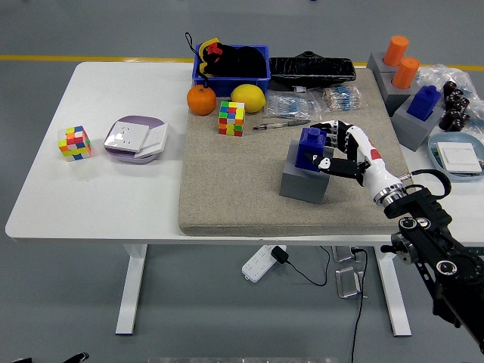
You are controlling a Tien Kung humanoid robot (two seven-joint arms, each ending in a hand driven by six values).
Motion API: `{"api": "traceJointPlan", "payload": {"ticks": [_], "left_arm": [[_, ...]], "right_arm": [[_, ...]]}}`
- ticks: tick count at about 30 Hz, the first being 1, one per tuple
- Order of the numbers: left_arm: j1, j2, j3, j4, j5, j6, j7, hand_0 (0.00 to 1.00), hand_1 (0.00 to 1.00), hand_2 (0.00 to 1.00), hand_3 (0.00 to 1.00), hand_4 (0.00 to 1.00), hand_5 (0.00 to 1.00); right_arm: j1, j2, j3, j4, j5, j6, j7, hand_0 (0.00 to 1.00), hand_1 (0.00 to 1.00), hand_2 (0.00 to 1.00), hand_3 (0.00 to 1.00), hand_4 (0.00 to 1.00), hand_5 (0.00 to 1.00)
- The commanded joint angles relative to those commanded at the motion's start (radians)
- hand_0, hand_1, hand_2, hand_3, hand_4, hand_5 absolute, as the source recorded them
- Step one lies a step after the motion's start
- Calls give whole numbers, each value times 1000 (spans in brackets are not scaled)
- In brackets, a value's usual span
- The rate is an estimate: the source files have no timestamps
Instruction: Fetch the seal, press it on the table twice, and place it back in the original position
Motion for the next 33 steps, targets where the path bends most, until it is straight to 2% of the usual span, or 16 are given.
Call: {"api": "traceJointPlan", "payload": {"ticks": [2, 3, 8, 9, 18, 20, 21, 26, 27, 32, 33], "left_arm": [[-1, 0, 0, 0, 0, 0, 0, 813, 786, 762, 800, 683, 430], [-1, 0, 1, 0, -1, 0, 0, 813, 786, 762, 800, 684, 431], [-2, 0, 2, 0, -2, 0, -1, 813, 786, 762, 800, 684, 431], [-3, 0, 1, 0, -2, 0, -1, 813, 786, 762, 800, 684, 432], [-2, 0, 0, 0, 0, 0, -1, 813, 786, 763, 800, 684, 431], [-2, 0, -1, 0, 1, 0, 0, 813, 786, 763, 800, 684, 431], [-2, 0, -1, 0, 0, 0, -1, 813, 785, 762, 800, 684, 432], [-1, -1, 2, 0, -6, -1, -2, 813, 785, 762, 800, 684, 432], [-1, 0, 4, 0, -9, -1, -2, 813, 785, 762, 800, 684, 430], [-3, 0, 4, 1, -13, -2, -3, 813, 785, 762, 800, 684, 430], [-3, 1, 4, 1, -14, -2, -3, 813, 785, 763, 800, 684, 431]], "right_arm": [[1, 0, -1, 0, -2, 2, 0, 695, 615, 600, 615, 909, 2], [1, 0, 0, 0, -3, 3, 0, 712, 672, 673, 691, 938, 2], [2, -1, 0, 0, -8, 4, -3, 712, 672, 673, 691, 938, 2], [2, -1, 0, 1, -8, 4, -4, 750, 734, 718, 737, 979, 2], [2, -2, 1, 5, -18, 8, -11, 763, 754, 739, 753, 998, 2], [2, -4, 2, 8, -24, 12, -17, 763, 754, 739, 753, 998, 2], [1, -5, 2, 10, -28, 14, -20, 818, 830, 807, 826, 998, 4], [-5, -21, 3, 37, -52, 41, -56, 818, 830, 807, 826, 998, 4], [-7, -29, 3, 48, -61, 50, -67, 888, 902, 878, 902, 998, 190], [-22, -73, 12, 108, -82, 78, -105, 888, 902, 878, 902, 998, 190], [-24, -78, 12, 115, -84, 79, -107, 937, 940, 932, 962, 998, 285]]}}
